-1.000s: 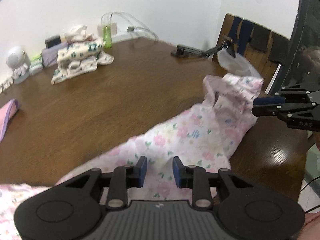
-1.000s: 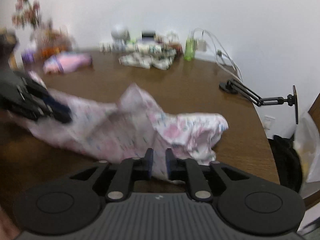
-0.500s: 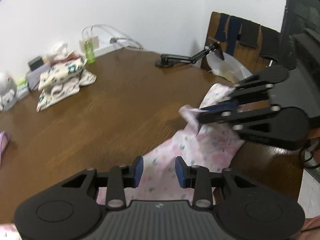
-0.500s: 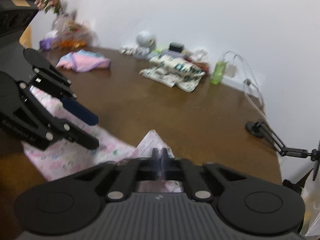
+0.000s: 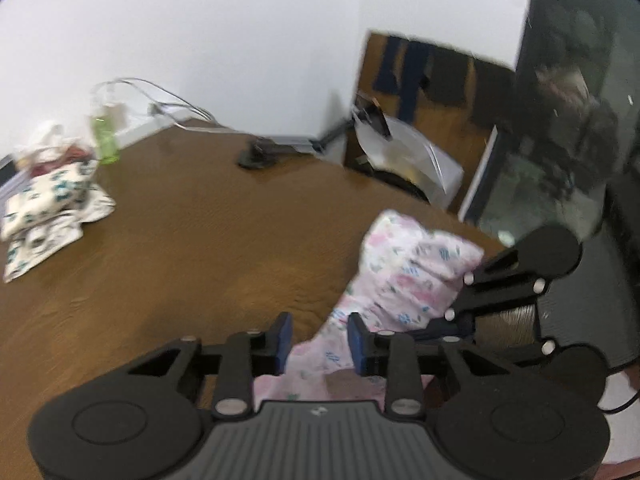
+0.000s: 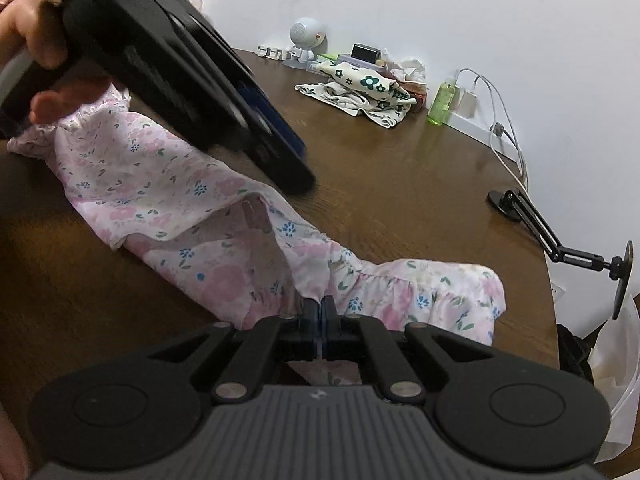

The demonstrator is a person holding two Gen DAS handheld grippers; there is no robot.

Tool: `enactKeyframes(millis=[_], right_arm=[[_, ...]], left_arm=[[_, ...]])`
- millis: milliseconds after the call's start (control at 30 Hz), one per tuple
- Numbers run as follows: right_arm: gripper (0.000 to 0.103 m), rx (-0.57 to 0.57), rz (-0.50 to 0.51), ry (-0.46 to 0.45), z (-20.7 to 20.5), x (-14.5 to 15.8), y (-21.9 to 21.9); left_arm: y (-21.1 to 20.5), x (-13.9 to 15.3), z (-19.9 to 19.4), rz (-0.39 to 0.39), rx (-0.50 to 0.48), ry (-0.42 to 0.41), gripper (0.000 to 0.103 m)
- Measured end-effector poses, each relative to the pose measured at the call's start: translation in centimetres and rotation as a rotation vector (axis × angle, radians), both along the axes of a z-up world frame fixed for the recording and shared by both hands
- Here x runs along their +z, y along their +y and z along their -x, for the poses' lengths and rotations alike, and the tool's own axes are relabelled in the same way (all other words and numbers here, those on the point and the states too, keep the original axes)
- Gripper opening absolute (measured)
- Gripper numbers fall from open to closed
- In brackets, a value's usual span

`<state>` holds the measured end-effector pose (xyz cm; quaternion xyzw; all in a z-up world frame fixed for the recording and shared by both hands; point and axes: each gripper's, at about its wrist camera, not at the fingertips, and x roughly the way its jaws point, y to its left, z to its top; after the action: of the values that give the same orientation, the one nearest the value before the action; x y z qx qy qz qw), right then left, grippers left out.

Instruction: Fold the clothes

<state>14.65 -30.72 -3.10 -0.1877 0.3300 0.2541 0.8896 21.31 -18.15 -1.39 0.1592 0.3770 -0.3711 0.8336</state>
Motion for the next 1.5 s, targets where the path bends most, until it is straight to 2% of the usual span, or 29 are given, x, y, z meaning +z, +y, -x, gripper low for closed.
enactKeyframes(millis=[33, 133, 200, 267, 367, 400, 467, 667, 733, 833, 1033, 1167, 1267, 1367, 1500], right_arm=[[0.002, -0.002, -0.007, 0.002, 0.0, 0.0, -0.1], [0.008, -0.014, -0.059, 0.021, 0.5, 0.3, -1.1], [0.029, -0.033, -0.146, 0.038, 1.1, 1.3, -2.4], [0.035, -0.065, -0.260, 0.028, 1.6, 2.7, -4.0], [0.037, -0.121, -0.408, -0.026, 2.0, 4.5, -5.9], [0.037, -0.152, -0.418, -0.048, 1.8, 4.6, -6.1], [0.037, -0.219, -0.393, -0.071, 1.1, 4.0, -5.9], [0.033, -0.311, -0.293, 0.029, -1.3, -0.3, -5.3], [0.033, -0.320, -0.281, 0.031, -1.3, -1.0, -5.1], [0.033, -0.319, -0.256, 0.011, -0.9, -1.4, -4.7], [0.037, -0.324, -0.240, 0.016, -0.7, -1.2, -4.2], [0.040, -0.373, -0.367, 0.008, 0.4, 0.6, -6.0], [0.041, -0.449, -0.466, 0.002, 1.6, 1.8, -8.1], [0.041, -0.552, -0.559, 0.069, 2.5, 1.3, -10.6], [0.041, -0.649, -0.653, 0.174, 3.3, -0.8, -12.4]], left_arm=[[-0.5, -0.6, 0.0, -0.017, -0.012, 0.008, 0.017], [-1.0, -2.4, 0.2, -0.050, -0.023, 0.029, 0.017], [-0.9, -2.9, 0.4, -0.049, -0.018, 0.026, 0.017], [-0.8, -3.2, 0.6, -0.050, -0.014, 0.022, 0.017], [-0.9, -3.2, 1.0, -0.062, -0.017, -0.003, 0.017], [-1.0, -3.2, 1.1, -0.065, -0.017, -0.011, 0.017], [-1.0, -3.3, 1.3, -0.064, -0.013, -0.018, 0.017], [-0.9, -3.3, 1.5, -0.047, -0.003, -0.027, 0.017], [-0.9, -3.2, 1.5, -0.044, 0.002, -0.021, 0.018], [-0.5, -2.4, 1.7, -0.023, 0.014, -0.027, 0.023], [-0.6, -0.5, 2.9, 0.007, -0.015, -0.078, 0.022], [-2.1, -1.1, 3.5, -0.027, -0.068, -0.101, 0.019], [-3.0, -2.3, 3.6, -0.053, -0.093, -0.089, 0.017], [-3.3, -3.4, 3.6, -0.071, -0.100, -0.083, 0.016], [-2.9, -3.8, 3.5, -0.050, -0.092, -0.074, 0.016]])
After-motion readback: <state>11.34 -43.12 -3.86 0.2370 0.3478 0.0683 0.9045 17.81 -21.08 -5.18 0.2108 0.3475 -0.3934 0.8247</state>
